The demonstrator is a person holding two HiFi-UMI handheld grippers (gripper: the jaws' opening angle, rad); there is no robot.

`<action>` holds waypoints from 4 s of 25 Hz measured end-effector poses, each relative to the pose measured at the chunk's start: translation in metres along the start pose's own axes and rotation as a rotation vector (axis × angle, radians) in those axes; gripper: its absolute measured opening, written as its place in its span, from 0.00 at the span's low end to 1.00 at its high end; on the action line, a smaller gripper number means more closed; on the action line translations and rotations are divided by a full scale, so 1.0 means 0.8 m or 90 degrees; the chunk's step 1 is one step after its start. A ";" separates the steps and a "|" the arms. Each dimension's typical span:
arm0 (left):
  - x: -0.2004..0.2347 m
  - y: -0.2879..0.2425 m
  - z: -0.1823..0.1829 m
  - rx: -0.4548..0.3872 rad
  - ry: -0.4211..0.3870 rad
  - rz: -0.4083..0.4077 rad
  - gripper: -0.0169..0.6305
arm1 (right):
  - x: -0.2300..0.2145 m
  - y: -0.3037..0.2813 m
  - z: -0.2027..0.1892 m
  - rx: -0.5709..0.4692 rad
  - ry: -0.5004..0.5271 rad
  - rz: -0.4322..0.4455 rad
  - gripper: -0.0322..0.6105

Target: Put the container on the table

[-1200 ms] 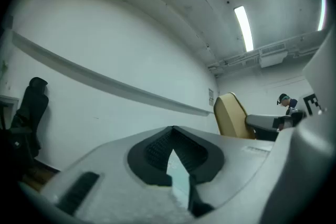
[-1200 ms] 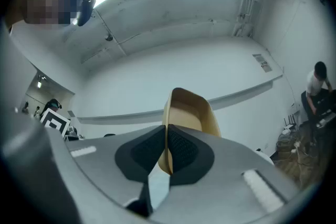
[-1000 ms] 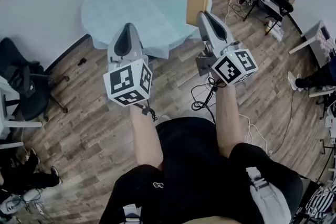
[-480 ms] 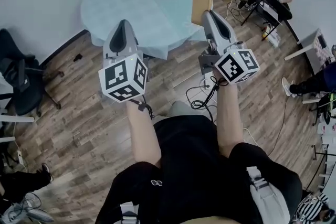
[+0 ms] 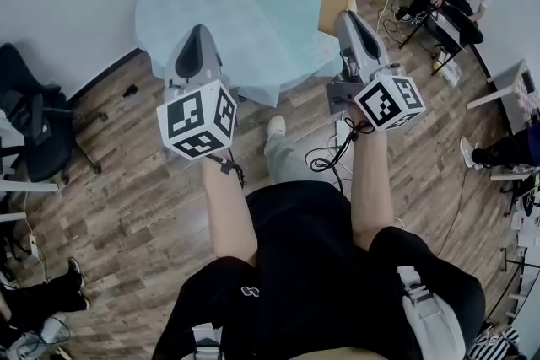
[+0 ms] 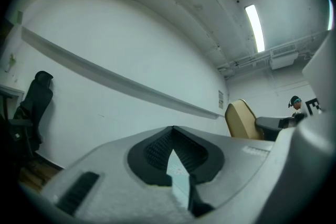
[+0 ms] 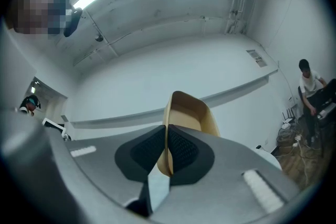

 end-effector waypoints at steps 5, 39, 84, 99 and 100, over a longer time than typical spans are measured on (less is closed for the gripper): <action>0.027 -0.064 -0.005 0.019 0.011 0.019 0.02 | -0.043 -0.063 -0.008 0.005 -0.022 0.003 0.10; 0.156 -0.524 -0.070 0.252 0.049 0.104 0.02 | -0.339 -0.505 -0.132 0.218 -0.095 0.033 0.09; 0.089 -0.485 -0.060 0.195 -0.033 0.128 0.02 | -0.287 -0.510 -0.052 0.110 0.092 0.099 0.07; 0.044 -0.483 -0.046 0.160 -0.079 0.130 0.02 | -0.324 -0.434 -0.055 0.138 0.054 0.073 0.06; 0.044 -0.483 -0.047 0.162 -0.079 0.129 0.02 | -0.323 -0.434 -0.056 0.139 0.056 0.074 0.06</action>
Point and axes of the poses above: the fingertips, and each gripper's own axes: y backward along the fingers, x to its left, z out of its top, the point moved 9 cm from there along y, backward along the fingers, and after that the axes turned 13 degrees about x, right-handed, at the moved point
